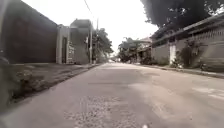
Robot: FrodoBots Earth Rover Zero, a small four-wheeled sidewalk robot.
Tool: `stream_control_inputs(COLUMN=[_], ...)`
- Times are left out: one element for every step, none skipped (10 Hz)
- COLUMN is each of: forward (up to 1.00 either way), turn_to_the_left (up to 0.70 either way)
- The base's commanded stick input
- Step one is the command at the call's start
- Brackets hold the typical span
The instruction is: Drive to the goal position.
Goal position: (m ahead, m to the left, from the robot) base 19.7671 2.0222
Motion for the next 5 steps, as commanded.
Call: stream_control_inputs(forward=[0.85,0.85,0.85,0.85,0.85], turn_to_the_left=[0.07,0.06,-0.20,-0.34,-0.11])
